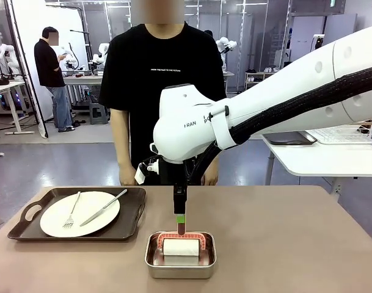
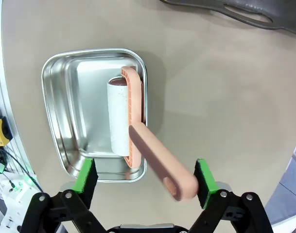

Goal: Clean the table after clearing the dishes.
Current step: Place the Lint Roller back on top of the Airtight Container, then when the right (or left) Handle tray is removed, use the right hand (or left hand) to clean the right (or left) side of the table with the Lint Roller.

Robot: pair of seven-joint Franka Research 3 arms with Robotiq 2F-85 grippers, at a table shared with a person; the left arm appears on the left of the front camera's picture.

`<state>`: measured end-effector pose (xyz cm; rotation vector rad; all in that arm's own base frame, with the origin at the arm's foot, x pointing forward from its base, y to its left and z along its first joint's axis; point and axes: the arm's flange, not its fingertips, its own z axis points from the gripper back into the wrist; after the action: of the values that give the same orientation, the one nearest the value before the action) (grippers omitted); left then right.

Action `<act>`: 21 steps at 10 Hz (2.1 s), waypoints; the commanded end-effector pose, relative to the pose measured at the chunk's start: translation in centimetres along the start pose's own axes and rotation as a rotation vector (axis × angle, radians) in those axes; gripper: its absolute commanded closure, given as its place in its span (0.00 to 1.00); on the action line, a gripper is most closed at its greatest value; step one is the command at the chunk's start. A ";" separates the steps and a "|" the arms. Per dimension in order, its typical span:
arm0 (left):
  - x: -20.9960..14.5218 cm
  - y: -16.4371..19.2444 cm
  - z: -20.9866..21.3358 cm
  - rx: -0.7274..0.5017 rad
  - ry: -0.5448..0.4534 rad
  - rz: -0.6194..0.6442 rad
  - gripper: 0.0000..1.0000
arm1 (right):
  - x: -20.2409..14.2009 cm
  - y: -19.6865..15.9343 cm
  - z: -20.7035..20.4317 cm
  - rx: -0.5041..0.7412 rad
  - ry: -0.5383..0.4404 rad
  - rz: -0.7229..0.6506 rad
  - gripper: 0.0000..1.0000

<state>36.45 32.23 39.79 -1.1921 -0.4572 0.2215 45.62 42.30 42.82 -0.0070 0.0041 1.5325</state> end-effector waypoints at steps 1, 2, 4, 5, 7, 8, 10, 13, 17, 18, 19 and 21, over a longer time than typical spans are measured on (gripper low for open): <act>-0.1 0.0 0.3 0.001 -0.005 -0.002 0.00 | -0.4 0.7 0.1 -0.027 -0.001 -0.028 0.00; -0.1 0.0 0.3 0.001 -0.005 -0.002 0.00 | -0.5 0.5 0.0 -0.024 -0.003 -0.021 0.00; -0.1 0.0 0.3 0.001 -0.005 -0.002 0.00 | 0.0 0.0 0.2 -0.003 -0.001 -0.001 0.00; -0.1 0.0 0.3 0.001 -0.005 -0.002 0.00 | 0.0 0.0 0.2 -0.003 -0.001 -0.001 0.00; -0.1 0.0 0.3 0.001 -0.005 -0.002 0.00 | 0.0 0.0 0.2 -0.003 -0.001 -0.001 0.00; -0.1 0.0 0.3 0.001 -0.005 -0.002 0.00 | 0.0 0.0 0.2 -0.003 -0.001 -0.001 0.00; -0.1 0.0 0.3 0.001 -0.005 -0.002 0.00 | 0.0 0.0 0.2 -0.003 -0.001 -0.001 0.00; -0.1 0.0 0.3 0.001 -0.005 -0.002 0.00 | 0.0 0.0 0.2 -0.003 -0.001 -0.001 0.00; -0.1 0.0 0.3 0.001 -0.005 -0.002 0.00 | -3.1 0.0 4.8 -0.048 -0.179 -0.139 0.00; -0.1 0.0 0.3 0.001 -0.005 -0.002 0.00 | -4.6 0.0 6.3 -0.094 -0.260 -0.181 0.00; -0.1 0.0 0.3 0.001 -0.005 -0.002 0.00 | -6.3 0.0 7.3 -0.085 -0.372 -0.216 0.00; -0.1 0.0 0.3 0.001 -0.005 -0.002 0.00 | -11.8 -0.1 8.0 -0.006 -0.519 -0.357 0.00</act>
<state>36.44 32.25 39.79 -1.1920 -0.4575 0.2219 47.49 34.00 52.79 0.2843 -0.3506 1.1811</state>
